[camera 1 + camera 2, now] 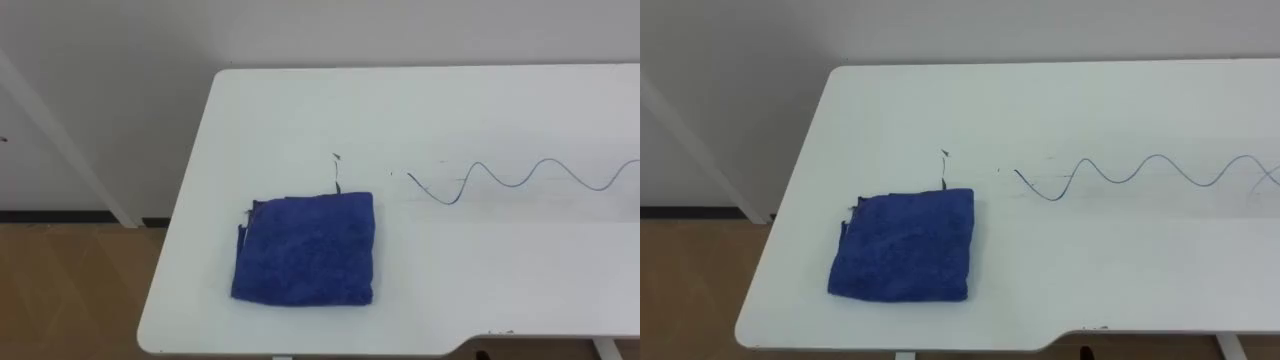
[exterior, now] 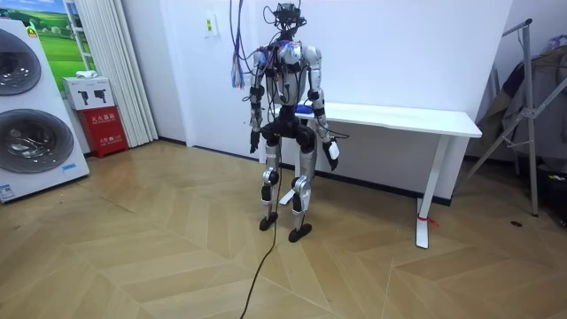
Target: Wipe table
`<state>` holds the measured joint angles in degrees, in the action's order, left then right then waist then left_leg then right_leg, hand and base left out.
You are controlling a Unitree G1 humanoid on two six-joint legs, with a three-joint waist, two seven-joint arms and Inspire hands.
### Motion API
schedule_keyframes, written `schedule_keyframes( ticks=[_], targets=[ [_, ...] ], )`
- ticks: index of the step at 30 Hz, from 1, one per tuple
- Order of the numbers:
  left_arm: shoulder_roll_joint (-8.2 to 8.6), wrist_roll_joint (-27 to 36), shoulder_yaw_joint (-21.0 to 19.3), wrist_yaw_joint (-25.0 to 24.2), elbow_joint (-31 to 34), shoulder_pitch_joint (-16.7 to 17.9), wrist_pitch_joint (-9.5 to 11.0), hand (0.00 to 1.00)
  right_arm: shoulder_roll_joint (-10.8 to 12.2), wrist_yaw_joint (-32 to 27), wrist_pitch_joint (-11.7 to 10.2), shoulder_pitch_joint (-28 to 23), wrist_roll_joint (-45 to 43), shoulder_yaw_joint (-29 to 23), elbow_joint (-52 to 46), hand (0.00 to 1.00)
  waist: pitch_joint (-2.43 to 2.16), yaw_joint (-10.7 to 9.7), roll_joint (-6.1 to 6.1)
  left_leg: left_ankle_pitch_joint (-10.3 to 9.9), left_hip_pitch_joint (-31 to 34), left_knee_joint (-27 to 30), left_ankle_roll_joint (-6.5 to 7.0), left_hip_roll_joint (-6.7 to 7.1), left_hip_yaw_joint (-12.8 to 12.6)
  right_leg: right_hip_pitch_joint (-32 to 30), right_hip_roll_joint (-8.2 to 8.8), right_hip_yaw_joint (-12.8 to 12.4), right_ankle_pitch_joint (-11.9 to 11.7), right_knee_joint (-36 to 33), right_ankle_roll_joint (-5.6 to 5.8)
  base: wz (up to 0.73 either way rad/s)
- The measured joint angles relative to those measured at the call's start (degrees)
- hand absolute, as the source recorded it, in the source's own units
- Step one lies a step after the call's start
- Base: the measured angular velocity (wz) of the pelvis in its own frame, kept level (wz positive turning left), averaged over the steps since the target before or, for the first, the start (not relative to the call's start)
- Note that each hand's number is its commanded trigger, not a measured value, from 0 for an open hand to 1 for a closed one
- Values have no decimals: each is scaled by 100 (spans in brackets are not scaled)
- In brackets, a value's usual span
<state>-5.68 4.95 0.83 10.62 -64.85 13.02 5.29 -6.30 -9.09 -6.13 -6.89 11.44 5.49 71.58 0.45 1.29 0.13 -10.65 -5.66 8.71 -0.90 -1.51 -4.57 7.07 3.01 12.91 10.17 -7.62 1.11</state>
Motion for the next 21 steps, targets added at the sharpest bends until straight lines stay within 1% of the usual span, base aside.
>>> schedule_keyframes(
  ticks=[11, 14, 17, 19, 20, 21],
  targets=[
    [-1, 5, -8, 0, 0, -4, 0, 0, 6, 258, 3, 1, 16, 0, 5, 0, -1, -18, -1, 0, 6, -6, 0, 1, 3, -14, 1, -3, 0, 2, 0, 0],
    [0, 5, -23, -1, 0, 38, -5, 0, 9, 300, 67, 1, 81, 0, 0, 0, -5, -37, -18, 0, 14, -9, 0, 2, 3, -9, 3, -8, 3, -1, 4, 0],
    [1, 26, -55, -3, 1, 39, -43, 0, 20, 306, 141, -2, 269, 0, -2, 0, -7, -26, -51, 0, 14, -16, 0, 1, -26, -32, 0, -66, 8, -5, 9, -4],
    [6, 112, -81, -5, -1, 61, -104, 0, 25, 275, 195, -26, 628, -15, 6, 0, -21, -24, -74, -3, -26, -43, 4, 3, -53, 22, 0, -96, 8, -5, 10, -7],
    [7, 111, -110, -4, -2, 56, -118, 0, 29, 271, 201, -51, 703, -57, 17, 0, -21, -30, -74, -3, -53, -46, 5, 5, -51, 41, 0, -100, 8, -4, 10, 0],
    [20, 111, -248, -4, -3, 59, -122, 0, 44, 270, 206, -114, 794, -247, 29, 0, -13, -65, -104, -3, -93, -50, 5, 9, -50, 87, 4, -97, 10, -2, 12, 3]
  ],
)
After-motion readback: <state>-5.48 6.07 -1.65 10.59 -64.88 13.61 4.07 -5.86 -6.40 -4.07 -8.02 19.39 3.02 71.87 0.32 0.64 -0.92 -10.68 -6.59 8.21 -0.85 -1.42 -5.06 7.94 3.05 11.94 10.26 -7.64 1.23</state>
